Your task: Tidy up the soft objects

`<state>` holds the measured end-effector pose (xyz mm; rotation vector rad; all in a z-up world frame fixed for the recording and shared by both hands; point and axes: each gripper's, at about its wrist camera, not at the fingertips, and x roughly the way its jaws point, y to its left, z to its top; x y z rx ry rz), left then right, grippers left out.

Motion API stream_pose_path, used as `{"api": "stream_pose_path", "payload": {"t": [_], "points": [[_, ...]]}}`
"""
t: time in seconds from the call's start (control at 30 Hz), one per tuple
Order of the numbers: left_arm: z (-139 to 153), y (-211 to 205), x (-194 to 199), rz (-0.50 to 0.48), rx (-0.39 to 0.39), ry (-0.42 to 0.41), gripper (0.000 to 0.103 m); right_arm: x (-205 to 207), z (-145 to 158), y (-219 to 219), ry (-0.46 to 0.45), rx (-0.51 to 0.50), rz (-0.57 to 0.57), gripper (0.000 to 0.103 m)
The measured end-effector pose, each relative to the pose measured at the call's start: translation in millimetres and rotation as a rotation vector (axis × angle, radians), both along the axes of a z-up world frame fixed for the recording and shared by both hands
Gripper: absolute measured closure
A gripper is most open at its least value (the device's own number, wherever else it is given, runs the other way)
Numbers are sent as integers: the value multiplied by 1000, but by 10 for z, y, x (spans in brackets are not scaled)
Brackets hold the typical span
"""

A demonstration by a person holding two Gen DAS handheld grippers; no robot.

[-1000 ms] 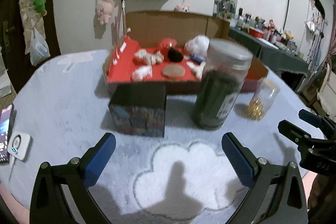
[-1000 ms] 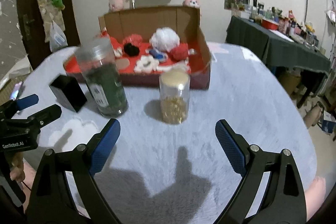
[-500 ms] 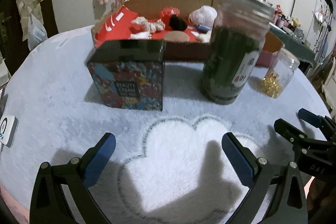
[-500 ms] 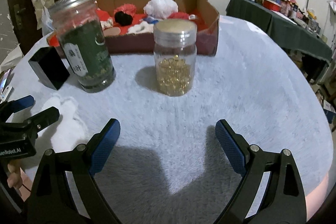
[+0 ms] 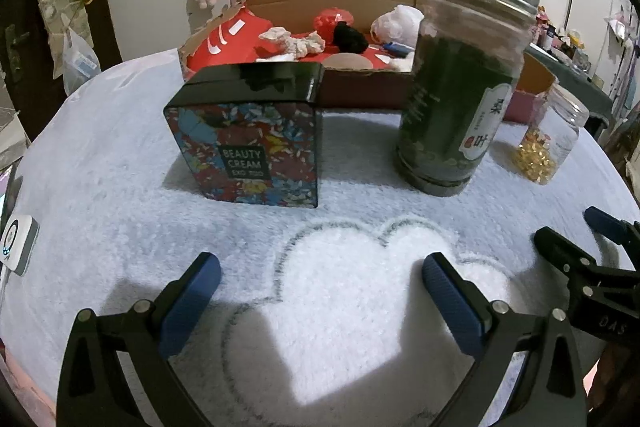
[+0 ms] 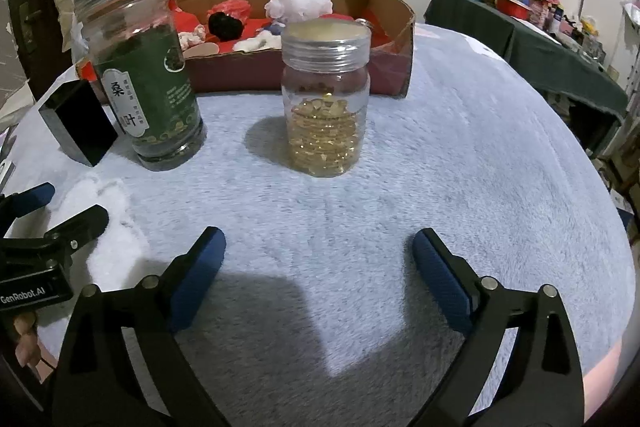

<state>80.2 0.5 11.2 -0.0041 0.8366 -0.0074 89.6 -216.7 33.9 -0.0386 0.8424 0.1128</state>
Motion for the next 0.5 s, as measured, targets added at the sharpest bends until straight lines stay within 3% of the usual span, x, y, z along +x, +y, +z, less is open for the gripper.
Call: {"api": "stream_pose_path", "payload": {"t": [0.5], "points": [[-2, 9, 50, 4, -5, 5, 0, -2, -18, -6, -12, -2, 0, 3]]}}
